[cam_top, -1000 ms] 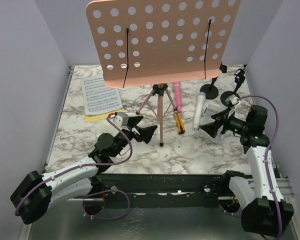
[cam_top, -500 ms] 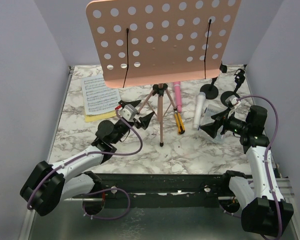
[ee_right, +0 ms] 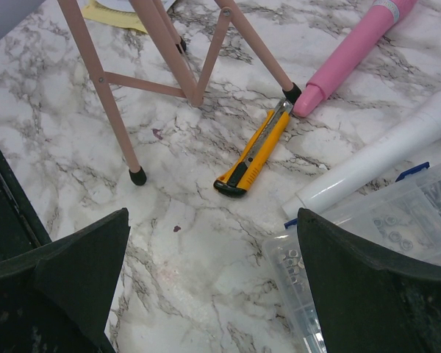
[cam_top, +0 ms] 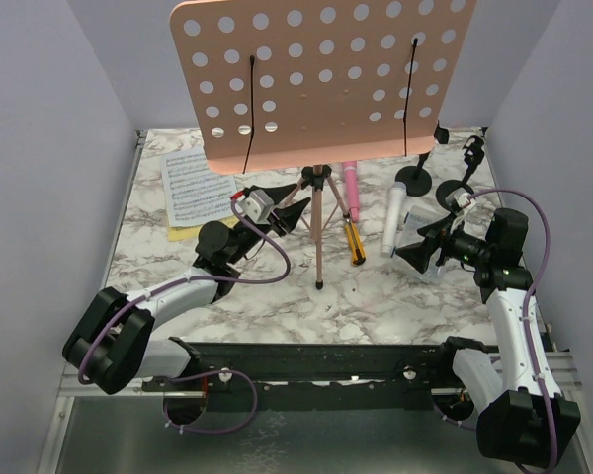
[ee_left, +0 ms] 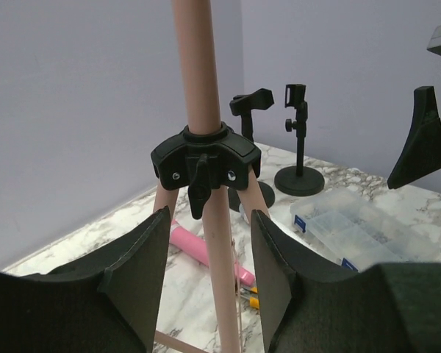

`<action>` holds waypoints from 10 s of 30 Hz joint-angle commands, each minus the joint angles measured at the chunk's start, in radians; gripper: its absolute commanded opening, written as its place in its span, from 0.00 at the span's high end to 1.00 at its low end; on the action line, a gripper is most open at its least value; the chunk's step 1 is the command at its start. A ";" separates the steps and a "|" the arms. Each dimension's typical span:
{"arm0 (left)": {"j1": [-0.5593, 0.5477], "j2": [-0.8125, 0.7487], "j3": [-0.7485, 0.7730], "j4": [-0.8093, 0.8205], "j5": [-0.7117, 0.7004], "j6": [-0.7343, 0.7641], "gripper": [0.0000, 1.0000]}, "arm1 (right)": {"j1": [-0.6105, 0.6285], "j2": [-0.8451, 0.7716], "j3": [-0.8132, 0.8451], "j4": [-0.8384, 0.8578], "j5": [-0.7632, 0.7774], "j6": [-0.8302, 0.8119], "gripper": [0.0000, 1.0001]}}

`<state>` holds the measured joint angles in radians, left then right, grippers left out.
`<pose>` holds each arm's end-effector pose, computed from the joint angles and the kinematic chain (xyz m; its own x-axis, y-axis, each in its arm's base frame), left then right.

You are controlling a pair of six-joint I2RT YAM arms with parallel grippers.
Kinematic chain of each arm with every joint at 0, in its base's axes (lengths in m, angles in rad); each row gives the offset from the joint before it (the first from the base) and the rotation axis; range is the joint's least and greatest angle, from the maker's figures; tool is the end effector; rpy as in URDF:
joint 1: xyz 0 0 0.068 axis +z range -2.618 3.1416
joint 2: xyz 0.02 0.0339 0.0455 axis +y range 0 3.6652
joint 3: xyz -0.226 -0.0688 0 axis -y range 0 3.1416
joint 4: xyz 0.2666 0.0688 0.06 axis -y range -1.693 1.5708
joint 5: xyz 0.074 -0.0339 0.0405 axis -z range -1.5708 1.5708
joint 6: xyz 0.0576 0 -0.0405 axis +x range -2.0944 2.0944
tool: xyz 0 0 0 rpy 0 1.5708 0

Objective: Pack up the instrument practice props

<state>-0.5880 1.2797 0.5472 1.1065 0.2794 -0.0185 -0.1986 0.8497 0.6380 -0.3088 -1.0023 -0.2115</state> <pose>0.2524 -0.1873 0.2436 0.2901 -0.2148 -0.9326 0.7523 0.6535 0.0835 0.2401 0.0012 0.2337 -0.3485 -0.0451 -0.9362 -0.6993 0.6777 0.2276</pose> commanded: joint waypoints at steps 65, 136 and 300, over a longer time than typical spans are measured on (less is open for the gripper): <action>0.020 0.028 0.080 -0.121 -0.345 -1.425 0.62 | -0.006 -0.012 -0.009 0.001 0.015 -0.017 0.00; -0.103 -0.217 0.062 -0.516 -0.079 0.843 0.26 | -0.006 -0.004 -0.012 0.004 0.010 -0.018 0.00; 0.019 -0.288 0.056 -0.510 -0.162 -0.094 0.01 | -0.006 0.000 -0.017 0.002 0.013 -0.025 0.00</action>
<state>-0.5747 0.9558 0.5152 0.6724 0.2619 -0.1539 -0.1986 0.8463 0.6361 -0.3088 -1.0027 -0.2199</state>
